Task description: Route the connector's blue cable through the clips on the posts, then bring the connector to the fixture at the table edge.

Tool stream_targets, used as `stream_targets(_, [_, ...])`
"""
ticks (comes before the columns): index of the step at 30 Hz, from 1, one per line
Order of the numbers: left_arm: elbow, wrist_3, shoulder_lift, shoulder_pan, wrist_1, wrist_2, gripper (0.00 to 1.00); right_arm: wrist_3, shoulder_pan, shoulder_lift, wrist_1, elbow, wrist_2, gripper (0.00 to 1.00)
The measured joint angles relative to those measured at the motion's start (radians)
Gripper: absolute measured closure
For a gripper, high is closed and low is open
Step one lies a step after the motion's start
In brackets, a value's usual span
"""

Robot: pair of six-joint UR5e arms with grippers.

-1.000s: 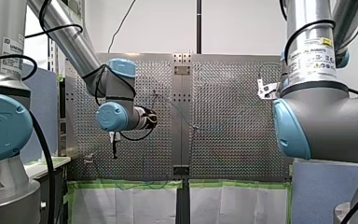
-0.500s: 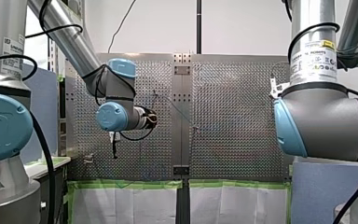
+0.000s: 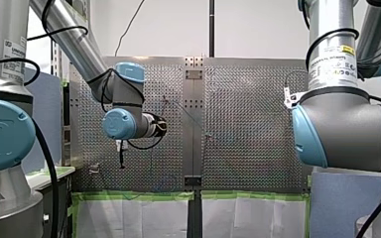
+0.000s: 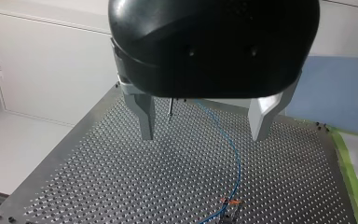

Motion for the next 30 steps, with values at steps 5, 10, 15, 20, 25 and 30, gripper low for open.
stream_targets(5, [0.0, 0.003, 0.0, 0.0, 0.0, 0.0, 0.0, 0.005, 0.002, 0.0, 0.023, -0.021, 0.008, 1.0])
stream_targets(10, [0.0, 0.003, 0.0, 0.0, 0.0, 0.0, 0.0, 0.013, 0.003, 0.001, 0.036, -0.033, 0.016, 1.0])
stream_targets(15, [0.0, 0.003, 0.0, 0.0, 0.0, 0.001, 0.0, 0.023, 0.003, 0.002, 0.037, -0.039, 0.02, 1.0])
stream_targets(20, [0.0, 0.007, 0.0, 0.0, 0.0, 0.0, 0.0, 0.034, 0.005, 0.009, 0.034, -0.044, 0.019, 1.0])
stream_targets(25, [0.0, 0.007, 0.0, 0.0, 0.0, 0.0, 0.0, 0.033, 0.011, 0.024, 0.04, -0.057, 0.017, 1.0])
stream_targets(30, [0.0, 0.008, 0.0, 0.0, 0.0, 0.001, 0.0, 0.034, 0.02, 0.033, 0.043, -0.066, 0.015, 1.0])
